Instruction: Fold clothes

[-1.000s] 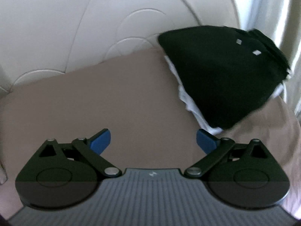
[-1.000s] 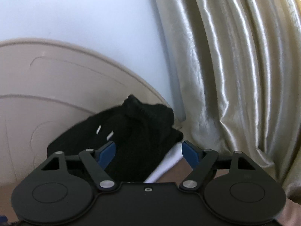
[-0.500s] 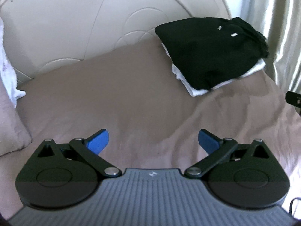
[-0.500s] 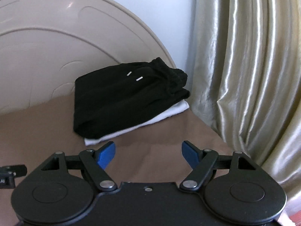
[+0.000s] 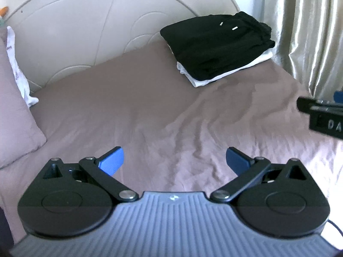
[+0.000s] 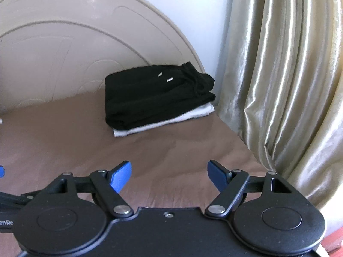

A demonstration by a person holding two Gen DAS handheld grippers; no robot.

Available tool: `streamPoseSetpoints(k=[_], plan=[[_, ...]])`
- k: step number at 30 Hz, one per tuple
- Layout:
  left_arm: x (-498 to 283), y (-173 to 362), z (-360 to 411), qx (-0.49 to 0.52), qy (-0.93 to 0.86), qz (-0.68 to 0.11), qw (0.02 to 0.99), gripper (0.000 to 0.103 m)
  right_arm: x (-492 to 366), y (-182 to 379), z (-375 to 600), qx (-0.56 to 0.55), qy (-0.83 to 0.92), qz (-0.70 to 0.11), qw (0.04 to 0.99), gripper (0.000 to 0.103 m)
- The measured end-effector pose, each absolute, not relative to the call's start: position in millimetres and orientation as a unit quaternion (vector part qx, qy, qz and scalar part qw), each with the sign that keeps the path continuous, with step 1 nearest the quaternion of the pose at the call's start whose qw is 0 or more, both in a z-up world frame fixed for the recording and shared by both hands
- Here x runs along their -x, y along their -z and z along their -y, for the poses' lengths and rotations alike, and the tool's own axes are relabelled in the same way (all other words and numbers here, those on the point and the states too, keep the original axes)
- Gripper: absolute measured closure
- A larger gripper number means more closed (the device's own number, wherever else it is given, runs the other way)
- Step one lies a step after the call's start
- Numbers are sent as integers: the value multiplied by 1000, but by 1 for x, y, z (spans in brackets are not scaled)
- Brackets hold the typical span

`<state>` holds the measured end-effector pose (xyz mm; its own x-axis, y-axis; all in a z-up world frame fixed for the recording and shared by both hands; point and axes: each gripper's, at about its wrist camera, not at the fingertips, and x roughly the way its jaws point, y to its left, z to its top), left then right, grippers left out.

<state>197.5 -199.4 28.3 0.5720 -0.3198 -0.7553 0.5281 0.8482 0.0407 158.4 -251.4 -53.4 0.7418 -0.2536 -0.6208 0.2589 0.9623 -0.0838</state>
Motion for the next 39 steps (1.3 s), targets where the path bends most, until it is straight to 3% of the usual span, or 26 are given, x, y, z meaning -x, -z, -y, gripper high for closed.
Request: streamPoseSetpoints(k=[5,13,18,24,39], plan=[[-187,-26,194,-126,250,-408,869,0,-140,43,241,-27,97,-356,929,12],[-173,-36,183,-116,259,-416,864,0,-126,34,223,9,121,-335,935,12],[-151,-40,169,-140,259,-418,859,0,-102,13,216,-4,97,-369,924,12],[-134,-35,144,-124,261,-421,860,0,-77,-2,203,32,112,-319,940,8],[-129,-57,127,-66,283,-360,887,0,-83,5,202,23,120,-327,937,8]])
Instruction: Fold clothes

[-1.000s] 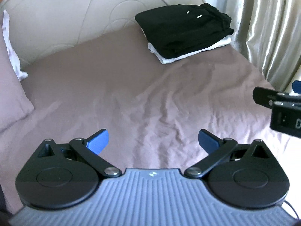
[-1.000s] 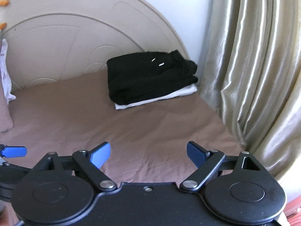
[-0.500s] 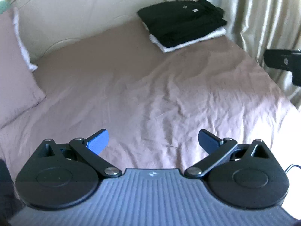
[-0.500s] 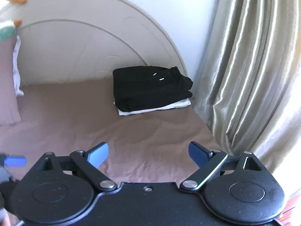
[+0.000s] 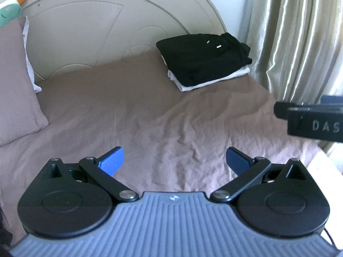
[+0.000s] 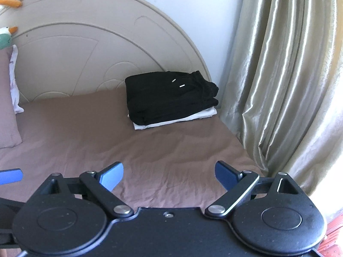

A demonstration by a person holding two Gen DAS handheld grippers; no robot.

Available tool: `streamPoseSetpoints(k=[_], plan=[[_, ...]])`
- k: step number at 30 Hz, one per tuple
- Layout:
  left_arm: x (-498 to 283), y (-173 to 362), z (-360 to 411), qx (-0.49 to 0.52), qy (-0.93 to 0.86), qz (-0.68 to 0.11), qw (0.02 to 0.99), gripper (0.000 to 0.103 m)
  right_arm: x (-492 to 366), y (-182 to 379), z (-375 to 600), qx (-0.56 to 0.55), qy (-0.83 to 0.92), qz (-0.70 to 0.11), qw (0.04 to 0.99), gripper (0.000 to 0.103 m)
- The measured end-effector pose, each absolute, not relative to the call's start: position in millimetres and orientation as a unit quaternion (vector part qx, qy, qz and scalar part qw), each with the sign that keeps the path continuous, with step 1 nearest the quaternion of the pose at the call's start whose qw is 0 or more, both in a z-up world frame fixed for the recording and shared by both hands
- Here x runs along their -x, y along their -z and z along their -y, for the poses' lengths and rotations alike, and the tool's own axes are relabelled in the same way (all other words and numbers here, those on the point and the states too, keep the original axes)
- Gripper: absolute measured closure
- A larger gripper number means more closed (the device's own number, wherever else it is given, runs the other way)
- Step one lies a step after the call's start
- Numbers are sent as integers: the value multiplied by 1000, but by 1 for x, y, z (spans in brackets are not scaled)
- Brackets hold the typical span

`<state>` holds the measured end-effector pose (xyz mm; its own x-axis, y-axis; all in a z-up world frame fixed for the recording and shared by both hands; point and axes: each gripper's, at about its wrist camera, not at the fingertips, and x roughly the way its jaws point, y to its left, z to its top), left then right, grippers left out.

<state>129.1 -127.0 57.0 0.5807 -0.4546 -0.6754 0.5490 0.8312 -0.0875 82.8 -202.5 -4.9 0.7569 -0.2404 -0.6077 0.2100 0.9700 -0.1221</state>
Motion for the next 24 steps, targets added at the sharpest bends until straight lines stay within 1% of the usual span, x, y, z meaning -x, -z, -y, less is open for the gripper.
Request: streamPoseSetpoints(k=[24], plan=[[-150,-42,116,-41,255,-368,893,0,-91,17,192,28,92,-348,932,8]])
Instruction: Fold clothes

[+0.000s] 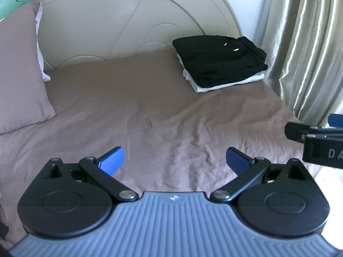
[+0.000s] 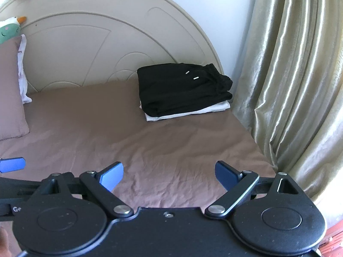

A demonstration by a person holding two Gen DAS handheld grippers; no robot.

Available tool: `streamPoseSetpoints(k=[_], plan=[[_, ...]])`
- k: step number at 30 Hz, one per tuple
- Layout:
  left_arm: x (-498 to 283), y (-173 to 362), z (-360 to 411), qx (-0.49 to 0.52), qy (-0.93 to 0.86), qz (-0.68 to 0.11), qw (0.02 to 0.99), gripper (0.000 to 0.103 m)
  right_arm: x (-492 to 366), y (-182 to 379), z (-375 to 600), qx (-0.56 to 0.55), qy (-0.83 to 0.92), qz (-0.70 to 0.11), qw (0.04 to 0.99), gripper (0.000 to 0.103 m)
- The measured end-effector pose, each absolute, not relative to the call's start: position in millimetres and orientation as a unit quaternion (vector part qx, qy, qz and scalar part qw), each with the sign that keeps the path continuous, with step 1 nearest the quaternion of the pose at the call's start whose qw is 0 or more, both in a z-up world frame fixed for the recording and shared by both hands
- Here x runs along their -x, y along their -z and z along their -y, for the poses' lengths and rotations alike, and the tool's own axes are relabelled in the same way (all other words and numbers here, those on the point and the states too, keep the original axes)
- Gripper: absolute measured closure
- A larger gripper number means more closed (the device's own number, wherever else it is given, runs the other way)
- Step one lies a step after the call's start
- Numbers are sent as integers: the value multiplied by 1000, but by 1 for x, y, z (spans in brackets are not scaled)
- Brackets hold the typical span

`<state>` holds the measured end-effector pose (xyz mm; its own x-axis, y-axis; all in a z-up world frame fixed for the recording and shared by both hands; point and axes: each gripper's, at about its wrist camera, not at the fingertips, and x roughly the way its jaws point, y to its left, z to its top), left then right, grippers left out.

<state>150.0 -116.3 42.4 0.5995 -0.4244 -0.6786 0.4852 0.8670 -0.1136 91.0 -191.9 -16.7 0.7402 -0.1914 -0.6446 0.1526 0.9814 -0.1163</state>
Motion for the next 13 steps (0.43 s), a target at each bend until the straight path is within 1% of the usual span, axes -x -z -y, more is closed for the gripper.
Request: streamPoseSetpoints(k=[13], plan=[[-148,-44,117,-48,261,-360,895,0,-91,17,193,21,92,-350,932,8]])
